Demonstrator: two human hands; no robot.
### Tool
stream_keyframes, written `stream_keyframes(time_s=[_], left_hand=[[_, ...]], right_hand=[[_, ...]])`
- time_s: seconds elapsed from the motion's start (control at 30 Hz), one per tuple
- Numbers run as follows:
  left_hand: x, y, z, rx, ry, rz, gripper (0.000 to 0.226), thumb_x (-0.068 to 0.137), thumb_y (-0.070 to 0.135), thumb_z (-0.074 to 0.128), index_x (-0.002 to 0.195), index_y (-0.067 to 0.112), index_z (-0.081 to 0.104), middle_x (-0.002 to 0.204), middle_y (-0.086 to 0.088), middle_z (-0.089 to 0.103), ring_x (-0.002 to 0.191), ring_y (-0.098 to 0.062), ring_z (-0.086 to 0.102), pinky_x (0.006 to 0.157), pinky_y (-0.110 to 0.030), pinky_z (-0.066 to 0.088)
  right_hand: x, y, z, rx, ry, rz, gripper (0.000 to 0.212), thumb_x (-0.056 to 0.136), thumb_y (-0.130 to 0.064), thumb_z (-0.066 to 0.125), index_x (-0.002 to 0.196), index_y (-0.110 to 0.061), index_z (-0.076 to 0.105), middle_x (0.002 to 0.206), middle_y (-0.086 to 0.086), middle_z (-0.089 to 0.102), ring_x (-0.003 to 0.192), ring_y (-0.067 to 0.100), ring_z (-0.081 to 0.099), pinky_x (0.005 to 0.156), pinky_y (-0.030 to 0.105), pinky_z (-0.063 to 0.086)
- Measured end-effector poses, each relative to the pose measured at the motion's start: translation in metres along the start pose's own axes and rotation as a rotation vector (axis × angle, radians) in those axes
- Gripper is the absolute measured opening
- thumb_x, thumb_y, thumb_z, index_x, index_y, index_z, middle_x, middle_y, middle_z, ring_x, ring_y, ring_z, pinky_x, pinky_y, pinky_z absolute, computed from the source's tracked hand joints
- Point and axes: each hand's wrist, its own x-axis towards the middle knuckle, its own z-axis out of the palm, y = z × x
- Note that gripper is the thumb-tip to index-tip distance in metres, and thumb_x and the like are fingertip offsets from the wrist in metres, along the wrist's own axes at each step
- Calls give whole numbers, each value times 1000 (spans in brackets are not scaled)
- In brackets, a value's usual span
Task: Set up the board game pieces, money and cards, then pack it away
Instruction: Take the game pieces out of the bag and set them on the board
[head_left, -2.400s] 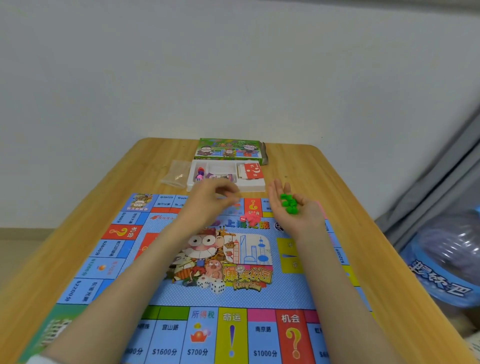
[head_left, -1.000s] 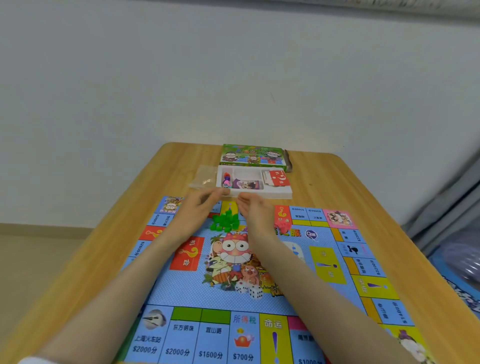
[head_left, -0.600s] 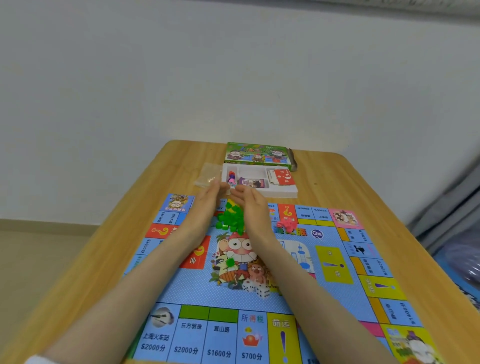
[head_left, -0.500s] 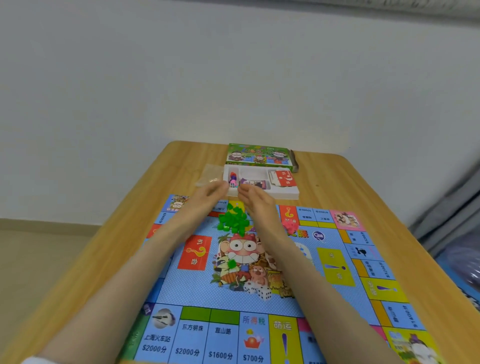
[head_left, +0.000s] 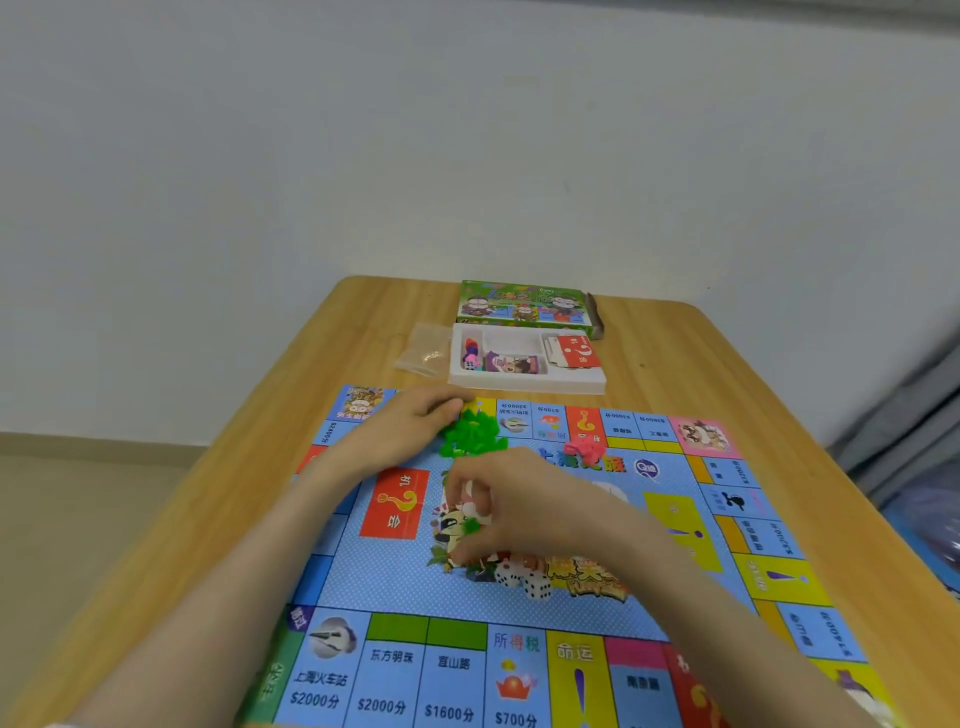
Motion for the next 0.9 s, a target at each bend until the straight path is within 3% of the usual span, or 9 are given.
stream_keyframes(time_s=[0.1, 0.17, 0.33, 0.5, 0.6, 0.67, 0.73, 0.9], left_hand=[[-1, 0, -1, -44, -15, 12, 31, 101, 14, 42, 129, 12, 56, 120, 5, 54, 109, -4, 49, 80, 2, 36], [-2, 0, -5, -82, -27, 20, 29, 100, 15, 44, 125, 15, 58, 119, 9, 56, 108, -1, 51, 84, -1, 38], [-4, -3, -12, -203, -27, 6, 21, 97, 20, 49, 113, 28, 61, 118, 17, 60, 109, 7, 54, 90, -9, 42], [-5, -5, -13, -206, -1, 18, 25, 100, 16, 45, 118, 23, 61, 119, 17, 58, 112, 6, 53, 97, -15, 41], [-3, -5, -6, -317, 42, -38, 27, 102, 24, 40, 116, 23, 62, 123, 9, 61, 115, -1, 54, 102, -21, 40], [0, -2, 5, -401, 121, -102, 30, 103, 31, 34, 112, 25, 62, 127, 2, 60, 120, -10, 53, 106, -28, 38], [4, 7, 17, -457, 196, -159, 35, 104, 34, 29, 114, 20, 60, 127, -2, 58, 119, -12, 52, 98, -22, 39], [3, 24, 26, -399, 245, -146, 41, 103, 38, 27, 117, 17, 59, 121, -1, 57, 116, -13, 52, 95, -21, 36]], right_hand=[[2, -3, 3, -26, 34, -83, 5, 85, -13, 66, 90, -13, 66, 82, -3, 60, 70, 5, 51, 61, 13, 39], [7, 1, -5, 19, 83, -57, 9, 84, -6, 63, 87, -9, 70, 75, -7, 60, 63, 0, 50, 60, 6, 39], [41, 26, -24, 151, 539, 145, 8, 80, -4, 68, 87, -8, 69, 64, -12, 51, 58, 0, 48, 58, 4, 38], [59, 35, -12, 184, 556, 208, 11, 87, -11, 63, 92, -9, 73, 87, 3, 68, 74, 7, 55, 75, 21, 46], [51, 33, -11, 392, 661, 225, 23, 95, -14, 51, 107, -7, 70, 100, 2, 67, 81, 4, 54, 66, 8, 38], [44, 28, -6, 566, 691, 279, 31, 99, -15, 40, 122, -8, 61, 113, -1, 59, 97, 6, 53, 76, 9, 35], [43, 20, 5, 637, 652, 312, 36, 102, -16, 34, 133, -10, 50, 127, 1, 52, 114, 10, 45, 86, 13, 29], [55, -4, 22, 759, 666, 246, 33, 100, -9, 32, 127, -15, 49, 109, -6, 49, 96, 2, 45, 69, 2, 35]])
